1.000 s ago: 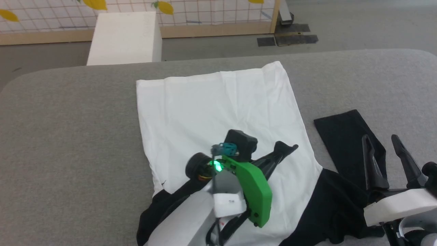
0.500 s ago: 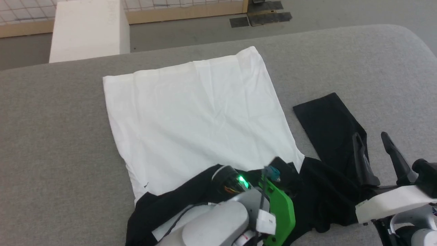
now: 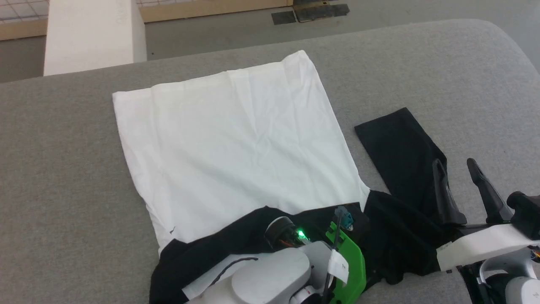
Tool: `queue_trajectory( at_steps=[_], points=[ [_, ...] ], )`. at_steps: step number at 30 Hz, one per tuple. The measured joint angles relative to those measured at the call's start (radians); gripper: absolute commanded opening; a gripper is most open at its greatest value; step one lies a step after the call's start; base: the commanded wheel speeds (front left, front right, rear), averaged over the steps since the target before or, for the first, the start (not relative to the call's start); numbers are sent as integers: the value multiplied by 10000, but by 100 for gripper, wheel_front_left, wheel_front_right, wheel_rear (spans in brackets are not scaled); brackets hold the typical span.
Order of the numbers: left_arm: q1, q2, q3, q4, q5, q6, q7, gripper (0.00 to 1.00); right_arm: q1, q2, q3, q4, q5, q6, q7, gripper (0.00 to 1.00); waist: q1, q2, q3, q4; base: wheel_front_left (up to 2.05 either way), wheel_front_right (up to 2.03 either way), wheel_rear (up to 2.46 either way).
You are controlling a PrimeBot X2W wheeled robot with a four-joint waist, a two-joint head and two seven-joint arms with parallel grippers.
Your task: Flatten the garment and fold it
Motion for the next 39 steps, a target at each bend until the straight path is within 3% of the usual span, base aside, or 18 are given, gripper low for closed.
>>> queue_trajectory(
  at_steps=[5, 12, 14, 19, 23, 26, 31, 39],
  points=[
    [-117, 42, 199, -564, -387, 140, -1074, 100, 11, 2, -161, -29, -13, 0, 79, 100, 0, 0, -247, 292, 0, 0, 0],
    [-336, 148, 1565, -1262, -742, 522, -3227, 100, 137, 2, -468, -150, -213, 0, 295, 100, 0, 0, -616, 876, 0, 0, 0],
    [-261, 502, 2134, -1515, -848, 727, -3969, 100, 135, 0, -489, -148, -257, 0, 391, 100, 0, 0, -724, 1005, 0, 0, 0],
    [539, 2094, 3622, -2021, -838, 1478, -5925, 100, 37, 4, -627, 25, -464, 0, 537, 100, 0, 0, -906, 1320, 0, 0, 0],
    [1590, 3298, 5124, -2638, -408, 1916, -6322, 100, -459, 6, -861, 479, -512, 0, 665, 100, 0, 0, -898, 1501, 0, 0, 0],
    [2566, 3674, 6972, -3597, 497, 2171, -6353, 100, -904, -2, -1147, 982, -568, 0, 731, 100, 0, 0, -775, 1565, 0, 0, 0],
    [4455, 3641, 9139, -4815, 2151, 2165, -6360, 100, -2006, -136, -1824, 2366, -861, 0, 1072, 100, 0, 0, -509, 1661, 0, 0, 0],
    [5418, 2849, 10681, -5323, 3505, 1430, -6360, 100, -4109, -1049, -2661, 5064, -988, 0, 2209, 100, 0, 0, 3, 1900, 0, 0, 0]
  ],
)
